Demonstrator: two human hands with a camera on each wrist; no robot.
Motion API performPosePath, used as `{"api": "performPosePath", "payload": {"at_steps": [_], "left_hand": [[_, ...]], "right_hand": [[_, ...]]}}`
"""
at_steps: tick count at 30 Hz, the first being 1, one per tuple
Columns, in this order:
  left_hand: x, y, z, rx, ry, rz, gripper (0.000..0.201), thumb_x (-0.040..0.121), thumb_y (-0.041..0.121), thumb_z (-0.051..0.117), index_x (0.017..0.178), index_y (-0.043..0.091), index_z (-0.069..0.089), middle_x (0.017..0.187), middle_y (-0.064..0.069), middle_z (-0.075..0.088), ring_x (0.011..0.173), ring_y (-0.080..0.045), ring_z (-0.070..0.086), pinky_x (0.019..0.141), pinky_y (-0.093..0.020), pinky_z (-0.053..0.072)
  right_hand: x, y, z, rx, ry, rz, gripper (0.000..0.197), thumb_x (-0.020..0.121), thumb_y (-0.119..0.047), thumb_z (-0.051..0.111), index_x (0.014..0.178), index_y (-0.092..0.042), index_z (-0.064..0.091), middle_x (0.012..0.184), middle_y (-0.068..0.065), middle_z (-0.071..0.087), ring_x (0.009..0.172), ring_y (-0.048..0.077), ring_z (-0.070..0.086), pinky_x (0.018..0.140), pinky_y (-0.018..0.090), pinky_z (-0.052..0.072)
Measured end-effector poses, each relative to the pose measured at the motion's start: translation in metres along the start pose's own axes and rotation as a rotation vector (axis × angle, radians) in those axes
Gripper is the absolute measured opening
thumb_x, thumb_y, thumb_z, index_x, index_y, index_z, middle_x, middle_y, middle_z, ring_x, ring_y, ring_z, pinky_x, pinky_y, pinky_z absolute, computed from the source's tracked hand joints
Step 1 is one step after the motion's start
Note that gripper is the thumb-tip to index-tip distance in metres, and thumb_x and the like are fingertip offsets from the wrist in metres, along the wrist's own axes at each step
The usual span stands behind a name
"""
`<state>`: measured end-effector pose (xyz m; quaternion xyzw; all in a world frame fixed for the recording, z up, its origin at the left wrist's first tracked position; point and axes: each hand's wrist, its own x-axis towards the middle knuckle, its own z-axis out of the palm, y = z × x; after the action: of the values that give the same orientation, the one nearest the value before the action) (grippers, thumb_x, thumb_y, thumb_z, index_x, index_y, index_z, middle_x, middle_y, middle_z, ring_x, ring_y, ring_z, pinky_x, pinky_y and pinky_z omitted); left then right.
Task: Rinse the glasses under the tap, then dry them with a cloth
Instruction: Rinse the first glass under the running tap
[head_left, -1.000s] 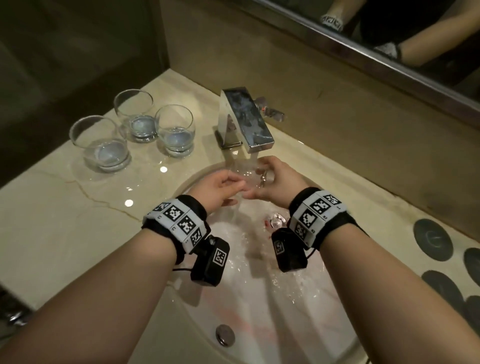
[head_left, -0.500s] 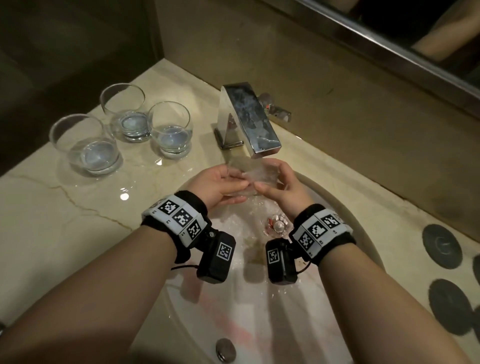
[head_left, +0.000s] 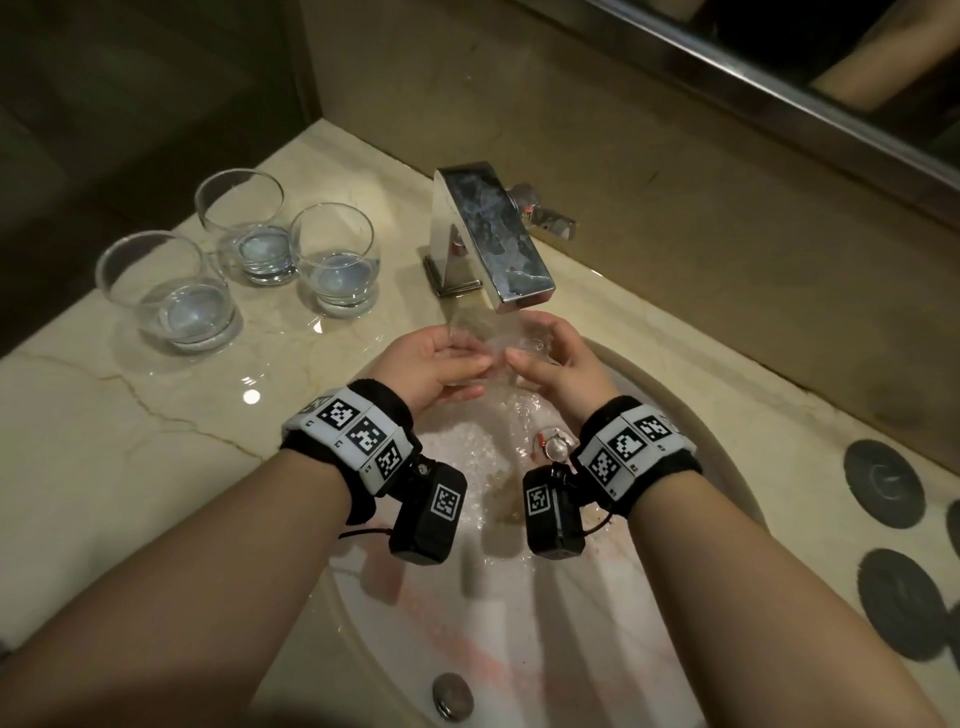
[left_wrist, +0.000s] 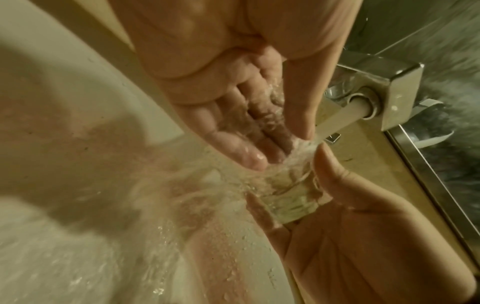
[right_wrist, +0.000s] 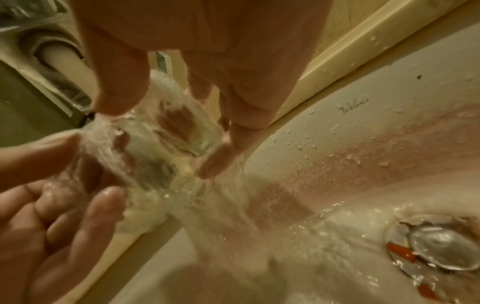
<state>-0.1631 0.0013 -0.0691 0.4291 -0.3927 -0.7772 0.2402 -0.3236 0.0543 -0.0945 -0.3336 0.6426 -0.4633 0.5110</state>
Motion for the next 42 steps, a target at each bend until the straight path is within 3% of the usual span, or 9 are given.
{"api": "performPosePath", "payload": {"at_steps": [4,7,12,14,22,27,31,36,42], "left_hand": [[0.0,-0.001,0.001,0.092,-0.027,0.016,0.019,0.081,-0.009,0.061,0.082,0.008,0.055,0.086,-0.011,0.063,0.074,-0.017,0.061,0.064,-0.018,0.055],[0.001,-0.002,0.003,0.117,-0.036,0.02,0.016,0.081,-0.006,0.063,0.083,0.008,0.056,0.09,-0.013,0.066,0.08,-0.02,0.063,0.066,-0.02,0.056],[0.004,-0.002,0.001,0.075,-0.016,0.016,0.014,0.083,-0.004,0.062,0.083,0.01,0.059,0.088,-0.009,0.069,0.081,-0.019,0.065,0.071,-0.023,0.056],[0.005,-0.002,0.0,0.045,-0.008,-0.002,0.012,0.084,-0.001,0.062,0.084,0.011,0.059,0.087,-0.006,0.071,0.08,-0.016,0.068,0.072,-0.026,0.057],[0.006,-0.001,0.001,0.018,-0.04,-0.019,0.011,0.086,0.0,0.06,0.088,0.012,0.059,0.084,-0.003,0.073,0.079,-0.012,0.07,0.071,-0.025,0.056],[0.006,-0.001,0.001,0.023,-0.031,-0.015,0.013,0.086,0.001,0.058,0.084,0.013,0.056,0.073,0.002,0.073,0.075,-0.009,0.07,0.072,-0.025,0.054],[0.005,-0.001,0.001,0.021,-0.023,-0.008,0.018,0.082,-0.006,0.061,0.084,0.011,0.054,0.082,-0.006,0.07,0.076,-0.013,0.069,0.062,-0.019,0.055],[0.003,-0.001,0.003,0.001,-0.006,-0.026,0.015,0.083,-0.006,0.06,0.087,0.007,0.054,0.086,-0.01,0.068,0.075,-0.016,0.068,0.055,-0.017,0.055],[0.004,0.001,0.003,-0.045,-0.003,0.006,0.013,0.086,-0.004,0.056,0.079,0.007,0.055,0.066,-0.004,0.07,0.06,-0.011,0.067,0.054,-0.015,0.054]], "right_hand": [[0.009,-0.003,0.005,0.027,0.054,0.157,0.079,0.067,-0.062,0.065,0.13,-0.016,0.051,0.13,0.012,0.055,0.102,0.029,0.063,0.065,0.031,0.055],[0.014,-0.006,0.01,-0.115,0.044,0.227,0.104,0.055,-0.087,0.043,0.133,-0.018,0.049,0.117,0.011,0.065,0.084,0.026,0.068,0.064,0.03,0.052],[0.002,-0.011,0.004,-0.107,0.008,0.161,0.048,0.094,-0.057,0.038,0.13,-0.026,0.039,0.12,0.006,0.055,0.068,0.015,0.057,0.057,0.025,0.041],[-0.003,-0.012,0.0,-0.103,-0.013,0.127,0.031,0.097,-0.044,0.043,0.126,-0.037,0.034,0.125,0.003,0.05,0.067,0.015,0.055,0.056,0.025,0.04],[-0.004,-0.007,-0.004,-0.031,-0.055,0.11,0.034,0.088,-0.037,0.058,0.119,-0.037,0.044,0.106,0.005,0.056,0.069,0.019,0.054,0.057,0.026,0.041],[-0.005,-0.005,-0.006,0.013,-0.093,0.101,0.041,0.091,-0.016,0.059,0.125,-0.032,0.043,0.112,0.014,0.054,0.065,0.015,0.054,0.054,0.022,0.044],[-0.007,-0.008,-0.002,-0.005,-0.035,0.135,0.031,0.092,-0.029,0.058,0.121,-0.03,0.046,0.11,0.01,0.055,0.063,0.015,0.051,0.054,0.023,0.042],[-0.002,-0.01,0.008,-0.178,0.072,0.211,0.05,0.093,-0.058,0.038,0.128,-0.023,0.047,0.096,0.001,0.06,0.074,0.017,0.056,0.059,0.025,0.042],[-0.007,-0.012,0.012,-0.051,0.011,0.167,0.043,0.097,-0.043,0.043,0.134,-0.021,0.036,0.13,0.007,0.05,0.087,0.019,0.062,0.062,0.026,0.048]]}}
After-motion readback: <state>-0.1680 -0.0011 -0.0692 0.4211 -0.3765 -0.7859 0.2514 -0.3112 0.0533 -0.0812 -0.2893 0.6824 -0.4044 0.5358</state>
